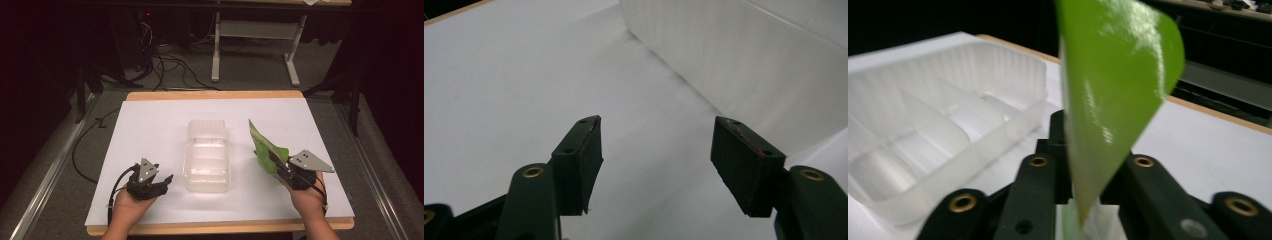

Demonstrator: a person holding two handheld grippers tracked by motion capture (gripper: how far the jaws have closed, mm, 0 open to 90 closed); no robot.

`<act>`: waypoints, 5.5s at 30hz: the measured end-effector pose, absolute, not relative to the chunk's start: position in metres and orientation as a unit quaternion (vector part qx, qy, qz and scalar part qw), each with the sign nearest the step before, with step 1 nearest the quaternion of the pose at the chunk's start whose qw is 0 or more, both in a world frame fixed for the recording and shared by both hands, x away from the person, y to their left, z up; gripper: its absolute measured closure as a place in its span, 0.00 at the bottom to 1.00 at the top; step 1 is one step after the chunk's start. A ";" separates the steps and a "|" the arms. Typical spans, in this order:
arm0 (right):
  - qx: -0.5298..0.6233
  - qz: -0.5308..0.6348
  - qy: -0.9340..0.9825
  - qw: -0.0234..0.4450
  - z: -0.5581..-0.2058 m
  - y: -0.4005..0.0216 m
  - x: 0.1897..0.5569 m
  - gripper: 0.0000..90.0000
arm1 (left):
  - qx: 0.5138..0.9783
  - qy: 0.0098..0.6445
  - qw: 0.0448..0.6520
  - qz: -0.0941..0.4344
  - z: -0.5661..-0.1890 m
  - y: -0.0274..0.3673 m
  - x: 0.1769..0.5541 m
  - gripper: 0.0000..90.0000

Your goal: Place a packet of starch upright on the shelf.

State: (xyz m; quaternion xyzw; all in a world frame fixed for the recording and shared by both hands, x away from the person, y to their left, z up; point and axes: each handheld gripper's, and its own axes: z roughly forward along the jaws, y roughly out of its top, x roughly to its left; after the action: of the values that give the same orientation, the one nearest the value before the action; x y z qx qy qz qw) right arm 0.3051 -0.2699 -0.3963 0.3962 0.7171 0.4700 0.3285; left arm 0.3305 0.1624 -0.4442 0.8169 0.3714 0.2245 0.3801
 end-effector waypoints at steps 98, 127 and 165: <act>0.211 0.670 0.709 0.068 -0.372 -0.178 0.372 1.00 | 0.791 0.398 0.412 0.216 -0.441 0.181 0.329 0.42; 0.218 0.673 0.706 0.043 -0.391 -0.150 0.384 1.00 | 0.789 0.399 0.415 0.216 -0.439 0.184 0.328 0.42; 0.305 0.567 0.758 0.102 -0.428 -0.171 0.355 0.98 | 0.790 0.395 0.417 0.216 -0.439 0.181 0.327 0.42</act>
State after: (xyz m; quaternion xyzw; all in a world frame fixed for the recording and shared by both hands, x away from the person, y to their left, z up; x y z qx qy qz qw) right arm 0.3554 -0.1708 -0.4277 0.3047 0.7582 0.5673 0.1022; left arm 0.3270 0.1814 -0.4385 0.7896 0.3954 0.2160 0.4166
